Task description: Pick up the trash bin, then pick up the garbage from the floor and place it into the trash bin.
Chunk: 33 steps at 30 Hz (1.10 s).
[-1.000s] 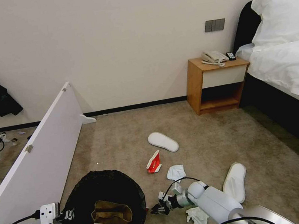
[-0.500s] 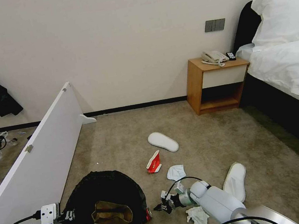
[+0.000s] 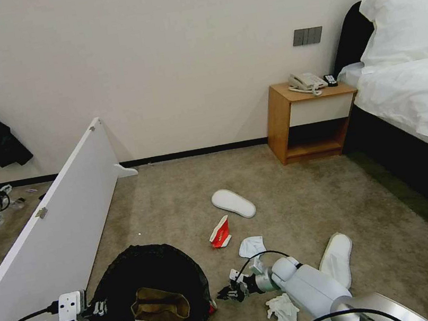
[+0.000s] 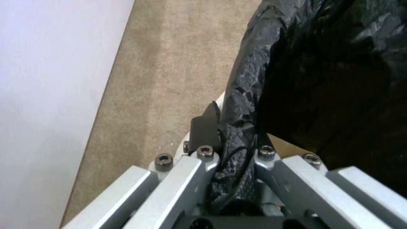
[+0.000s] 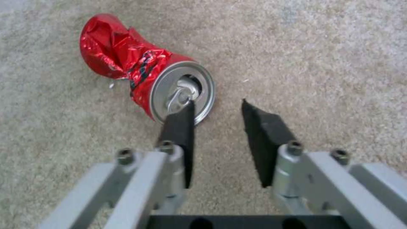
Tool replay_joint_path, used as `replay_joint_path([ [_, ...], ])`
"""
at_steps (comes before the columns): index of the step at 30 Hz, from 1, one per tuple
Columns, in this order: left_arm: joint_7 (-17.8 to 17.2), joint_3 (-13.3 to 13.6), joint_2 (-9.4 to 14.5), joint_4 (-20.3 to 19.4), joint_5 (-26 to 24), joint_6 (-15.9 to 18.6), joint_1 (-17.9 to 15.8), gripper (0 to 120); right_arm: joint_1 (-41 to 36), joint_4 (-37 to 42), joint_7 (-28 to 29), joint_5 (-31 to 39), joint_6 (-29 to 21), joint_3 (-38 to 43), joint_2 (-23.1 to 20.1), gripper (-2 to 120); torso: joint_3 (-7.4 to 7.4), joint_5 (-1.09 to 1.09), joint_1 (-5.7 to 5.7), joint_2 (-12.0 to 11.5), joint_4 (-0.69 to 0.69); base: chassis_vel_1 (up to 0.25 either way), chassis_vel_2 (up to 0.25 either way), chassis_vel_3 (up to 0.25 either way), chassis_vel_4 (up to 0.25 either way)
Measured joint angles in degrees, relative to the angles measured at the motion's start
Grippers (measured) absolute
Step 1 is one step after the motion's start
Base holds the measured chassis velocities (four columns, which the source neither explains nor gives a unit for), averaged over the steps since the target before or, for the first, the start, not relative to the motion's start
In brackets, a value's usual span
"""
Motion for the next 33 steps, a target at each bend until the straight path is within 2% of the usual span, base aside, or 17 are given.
replay_joint_path([
  [1, 0.0, 0.0, 0.0, 0.0, 0.0, 0.0, 0.0, 3, 0.0, 0.0, 0.0, 0.0, 0.0, 0.0, 0.0, 35, 0.00, 0.00, 0.00, 0.0, 0.00, 0.000, 0.000, 0.000, 0.000],
  [3, 0.0, 0.0, 0.0, 0.0, 0.0, 0.0, 0.0, 3, 0.0, 0.0, 0.0, 0.0, 0.2, 0.0, 0.0, 48, 0.00, 0.00, 0.00, 0.0, 0.00, 0.000, 0.000, 0.000, 0.000],
  [4, 0.0, 0.0, 0.0, 0.0, 0.0, 0.0, 0.0, 3, 0.0, 0.0, 0.0, 0.0, 0.2, 0.0, 0.0, 48, 0.00, 0.00, 0.00, 0.0, 0.00, 0.000, 0.000, 0.000, 0.000],
  [6, 0.0, 0.0, 0.0, 0.0, 0.0, 0.0, 0.0, 3, 0.0, 0.0, 0.0, 0.0, 0.3, 0.0, 0.0, 59, 0.00, 0.00, 0.00, 0.0, 0.00, 0.000, 0.000, 0.000, 0.000],
  [9, 0.0, 0.1, 0.0, 0.0, 0.0, 0.0, -0.1, 3, 0.0, 0.0, 0.0, 0.1, 0.4, 0.0, -0.1, 65, 0.00, 0.00, 0.00, 0.0, 0.00, 0.000, 0.000, 0.000, 0.000],
  [11, 0.1, 0.4, -0.1, 0.5, 0.0, -0.1, -0.4, 3, -0.2, 0.1, -0.1, 0.3, 0.6, 0.0, -0.2, 77, 0.00, 0.00, 0.00, 0.0, 0.00, 0.000, 0.000, 0.000, 0.000],
  [15, 0.1, 0.4, -0.1, 0.5, 0.1, -0.1, -0.3, 3, -0.2, 0.2, -0.1, 0.4, 0.8, 0.1, -0.3, 86, 0.00, 0.00, 0.00, 0.0, 0.00, 0.000, 0.000, 0.000, 0.000],
  [17, 0.1, 0.4, 0.0, 0.4, 0.1, -0.1, -0.3, 3, 0.1, 0.3, 0.6, 0.5, 0.9, 0.6, -0.3, 97, 0.00, 0.00, 0.00, 0.0, 0.00, 0.000, 0.000, 0.000, 0.000],
  [24, 0.2, 0.3, 0.5, 0.4, -0.1, -0.1, -0.4, 3, 0.9, 1.6, 5.1, 0.5, 2.5, 0.2, -0.6, 100, 0.00, 0.01, 0.00, 0.0, 0.00, 0.000, 0.000, 0.000, 0.000],
  [25, 0.2, 0.3, 0.6, 0.4, -0.2, -0.1, -0.6, 3, 2.1, 1.7, 6.3, 0.4, 2.8, -0.6, -0.6, 100, 0.00, 0.00, 0.00, 0.0, -0.03, 0.000, 0.000, 0.000, 0.000],
  [29, 0.4, 0.9, 0.5, 0.6, -0.3, -0.2, -1.3, 3, 8.6, -0.6, 6.5, 0.3, 2.2, -3.3, 2.0, 100, 0.00, -0.02, 0.00, 0.0, 0.02, 0.000, 0.000, 0.000, 0.000],
  [33, 0.4, 1.1, 0.2, 0.4, -0.3, -0.2, -1.9, 3, 11.0, -2.3, 6.1, 0.3, 0.8, -4.8, 4.2, 100, 0.00, -0.02, 0.00, 0.0, 0.00, 0.000, 0.000, 0.000, 0.000],
])
